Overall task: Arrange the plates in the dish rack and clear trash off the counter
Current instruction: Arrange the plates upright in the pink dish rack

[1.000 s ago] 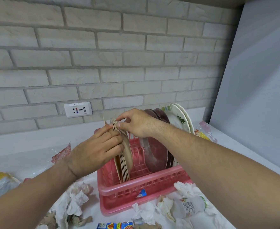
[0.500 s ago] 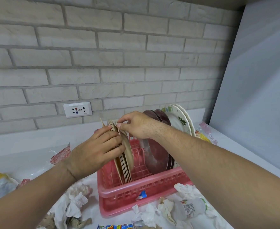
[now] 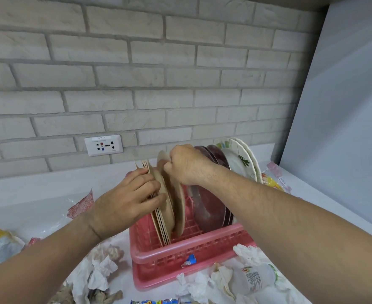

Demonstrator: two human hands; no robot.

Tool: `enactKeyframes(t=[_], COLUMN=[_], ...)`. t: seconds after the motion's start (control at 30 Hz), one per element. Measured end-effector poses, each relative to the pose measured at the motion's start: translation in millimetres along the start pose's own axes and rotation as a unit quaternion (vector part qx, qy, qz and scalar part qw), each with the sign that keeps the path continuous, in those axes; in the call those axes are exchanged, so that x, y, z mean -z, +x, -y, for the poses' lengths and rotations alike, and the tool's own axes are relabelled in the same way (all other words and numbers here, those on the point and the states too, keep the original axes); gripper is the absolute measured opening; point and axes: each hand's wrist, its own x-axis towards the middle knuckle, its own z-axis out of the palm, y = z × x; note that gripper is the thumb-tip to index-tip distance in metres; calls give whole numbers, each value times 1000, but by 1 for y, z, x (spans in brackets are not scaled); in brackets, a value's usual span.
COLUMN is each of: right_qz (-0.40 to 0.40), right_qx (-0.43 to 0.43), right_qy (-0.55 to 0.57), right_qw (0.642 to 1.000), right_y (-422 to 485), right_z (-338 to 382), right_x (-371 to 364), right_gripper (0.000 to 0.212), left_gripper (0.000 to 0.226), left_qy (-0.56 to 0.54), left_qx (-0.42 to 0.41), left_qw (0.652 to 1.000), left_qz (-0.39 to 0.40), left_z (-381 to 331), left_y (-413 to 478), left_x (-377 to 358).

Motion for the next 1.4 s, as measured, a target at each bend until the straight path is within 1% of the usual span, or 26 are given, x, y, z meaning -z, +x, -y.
enactKeyframes(t=[0.03, 0.13, 0.2, 0.3, 0.4, 0.5, 0.7, 0.77, 0.83, 0.93, 1.03, 1.1, 1.13, 1.17, 1.2, 1.27, 1.3, 1.33, 1.4], right_qz=[-4, 10, 0, -53, -101, -90, -45, -55, -47, -64, -79, -78, -65, -44, -13, 58, 68, 62, 49], right_qx=[-5, -37, -43, -47, -52, -35, 2, 0, -11, -35, -69, -56, -41, -31, -35, -80, -94, -99, -95], right_qy=[-42, -120, -125, -116, -123, -153, -215, -198, -174, -151, -160, -140, -129, -134, -157, -218, -226, -224, -211], right_qw=[999, 992, 991, 991, 986, 984, 976, 979, 983, 986, 982, 986, 989, 990, 987, 971, 967, 968, 972], right_y=[-1, -4, -8, -11, -8, -13, -20, -12, -7, -1, 8, 6, 3, 2, 0, -2, -3, -3, -6], right_z=[0, 0, 1, -2, -7, -9, -16, -23, -33, -44, -51, -50, -48, -47, -45, -40, -39, -40, -43], right_x=[2, 3, 2, 17, 35, 35, 2, -11, -21, -30, -40, -36, -29, -21, -12, 3, 6, 9, 11], right_gripper=[28, 8, 20, 26, 42, 59, 71, 66, 62, 44, 47, 32, 24, 21, 26, 45, 46, 42, 25], left_gripper=[16, 15, 15, 15, 15, 16, 18, 16, 16, 16, 16, 17, 18, 19, 19, 19, 19, 19, 19], left_qy=[2, 2, -4, -3, -3, 1, 3, 2, 2, -1, 0, -2, -1, -1, -1, -2, -4, -4, -4], left_qx=[2, 1, -1, -3, -4, -8, -6, -5, -5, -3, -6, -7, -6, -5, -4, 1, 2, 2, 1], left_qw=[1000, 1000, 1000, 1000, 1000, 1000, 1000, 1000, 1000, 1000, 1000, 1000, 1000, 1000, 1000, 1000, 1000, 1000, 1000], left_qz=[3, 15, 19, 15, 14, 18, 24, 23, 24, 22, 23, 24, 26, 27, 28, 30, 31, 30, 30], left_z=[0, 1, 1, 2, 2, 2, 3, 3, 3, 3, 3, 3, 3, 3, 3, 3, 3, 2, 1], left_y=[0, 1, 2, 4, 6, 7, 6, 5, 5, 4, 5, 5, 6, 6, 6, 5, 5, 6, 7], left_x=[1, 2, 2, 1, 1, -1, -1, -1, -1, -1, -2, -2, -2, -1, -1, 0, 0, 0, 0])
